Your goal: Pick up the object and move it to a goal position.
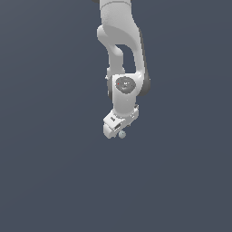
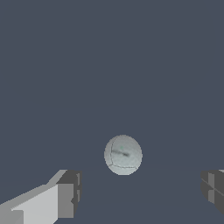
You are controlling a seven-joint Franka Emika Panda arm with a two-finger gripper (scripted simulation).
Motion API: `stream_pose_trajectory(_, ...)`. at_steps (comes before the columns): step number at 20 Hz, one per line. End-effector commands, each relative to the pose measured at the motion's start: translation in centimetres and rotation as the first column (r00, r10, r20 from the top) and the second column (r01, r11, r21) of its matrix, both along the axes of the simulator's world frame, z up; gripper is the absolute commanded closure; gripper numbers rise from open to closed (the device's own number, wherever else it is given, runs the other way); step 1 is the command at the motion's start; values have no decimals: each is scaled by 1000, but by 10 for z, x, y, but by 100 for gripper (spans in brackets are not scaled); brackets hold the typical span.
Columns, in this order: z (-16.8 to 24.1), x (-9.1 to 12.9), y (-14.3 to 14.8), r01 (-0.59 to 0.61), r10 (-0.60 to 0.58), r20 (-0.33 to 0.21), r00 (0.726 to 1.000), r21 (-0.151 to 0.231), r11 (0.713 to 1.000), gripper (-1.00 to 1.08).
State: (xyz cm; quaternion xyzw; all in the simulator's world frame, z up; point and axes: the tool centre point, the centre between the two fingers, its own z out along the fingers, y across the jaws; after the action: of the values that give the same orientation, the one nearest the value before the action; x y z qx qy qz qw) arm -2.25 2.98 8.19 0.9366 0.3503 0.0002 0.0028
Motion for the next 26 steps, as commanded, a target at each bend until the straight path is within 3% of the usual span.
stream_pose_trajectory(1, -5, -2, 2, -40, 40, -1, 999, 2, 999, -92)
stream_pose_trajectory(13, -13, -6, 4, -85, 85, -3, 996, 5, 996, -92)
stream_pose_trajectory(26, -60, -6, 4, -90, 90, -2, 996, 5, 996, -92)
